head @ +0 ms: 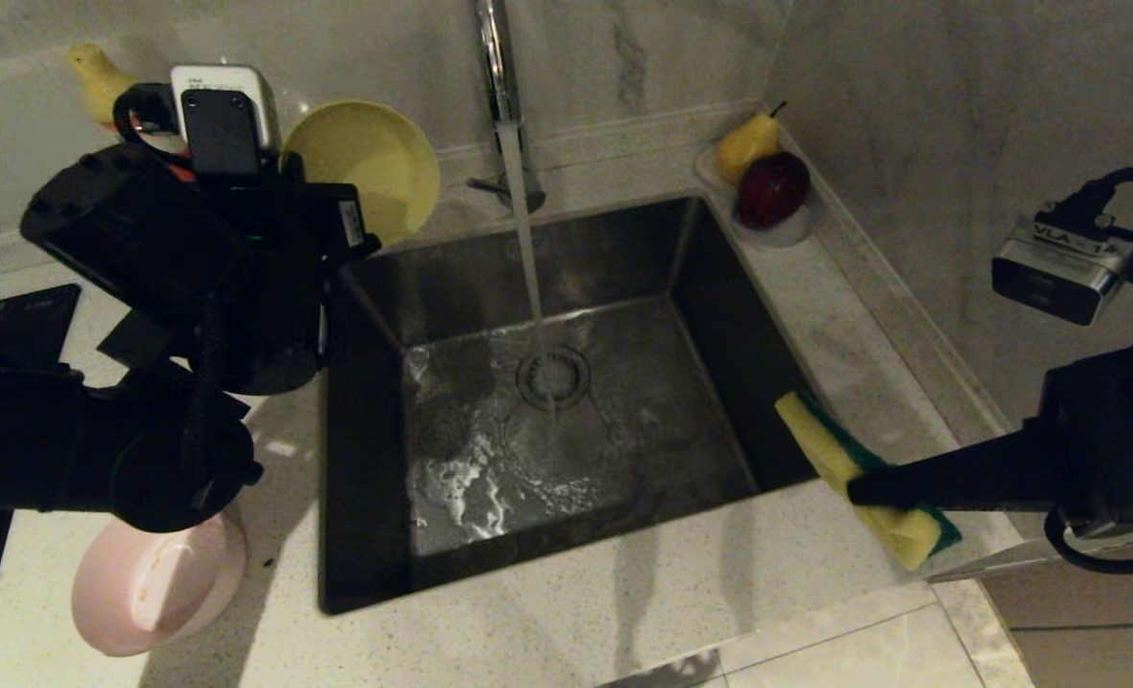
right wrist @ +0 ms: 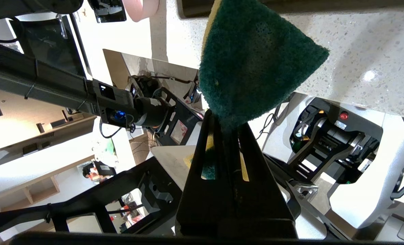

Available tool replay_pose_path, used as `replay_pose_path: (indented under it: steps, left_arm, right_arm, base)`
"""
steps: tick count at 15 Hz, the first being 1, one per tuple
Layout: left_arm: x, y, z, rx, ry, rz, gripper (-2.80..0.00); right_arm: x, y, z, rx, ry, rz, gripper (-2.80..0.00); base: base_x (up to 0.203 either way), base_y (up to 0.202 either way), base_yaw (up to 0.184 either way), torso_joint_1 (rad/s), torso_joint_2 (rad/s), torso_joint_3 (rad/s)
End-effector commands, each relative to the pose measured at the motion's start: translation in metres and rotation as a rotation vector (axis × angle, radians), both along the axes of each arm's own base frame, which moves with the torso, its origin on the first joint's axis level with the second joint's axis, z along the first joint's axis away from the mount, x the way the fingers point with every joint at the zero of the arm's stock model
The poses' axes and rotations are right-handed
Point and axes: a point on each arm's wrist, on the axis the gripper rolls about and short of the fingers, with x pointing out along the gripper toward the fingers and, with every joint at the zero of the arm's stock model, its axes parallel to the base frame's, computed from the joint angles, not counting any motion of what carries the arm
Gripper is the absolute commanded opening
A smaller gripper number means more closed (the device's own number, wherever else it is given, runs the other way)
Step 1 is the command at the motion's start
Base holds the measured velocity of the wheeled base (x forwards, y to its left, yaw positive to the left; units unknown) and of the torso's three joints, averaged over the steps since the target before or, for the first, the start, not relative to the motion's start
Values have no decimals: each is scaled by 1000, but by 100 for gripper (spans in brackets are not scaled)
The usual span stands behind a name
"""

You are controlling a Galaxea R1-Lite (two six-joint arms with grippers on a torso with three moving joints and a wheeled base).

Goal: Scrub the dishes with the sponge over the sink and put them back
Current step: Place the bowl on the table

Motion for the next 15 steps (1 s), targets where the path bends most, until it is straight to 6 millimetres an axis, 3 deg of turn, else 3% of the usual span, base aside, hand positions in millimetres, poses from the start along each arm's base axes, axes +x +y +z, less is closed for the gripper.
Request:
replay_pose_path:
  steps: [1, 4, 7, 10, 12, 15]
  left_arm:
    - [8, 0, -3, -49, 89, -28, -280]
    - [18, 2, 1, -215, 399, -103, -280]
    - [10, 27, 46, -526, 575, -199, -280]
    - [-18, 79, 80, -829, 584, -137, -280]
    - [-48, 105, 88, -898, 598, -45, -280]
    - [-60, 146, 87, -966, 552, 120, -280]
  right_arm:
    - [-1, -1, -2, -2, 11, -1, -280]
    - [1, -7, -12, -14, 43, -29, -280]
    - [5, -11, -20, -9, 66, -35, -280]
    - [4, -12, -22, -10, 73, -31, -280]
    - [6, -11, -26, -18, 90, -36, -280]
    - [6, -11, -30, -27, 104, -39, -280]
  base:
    - [0, 0, 0, 0, 0, 0]
    - [0, 0, 0, 0, 0, 0]
    - [0, 0, 0, 0, 0, 0]
    - [0, 0, 0, 0, 0, 0]
    - [0, 0, 0, 0, 0, 0]
    - [0, 0, 0, 0, 0, 0]
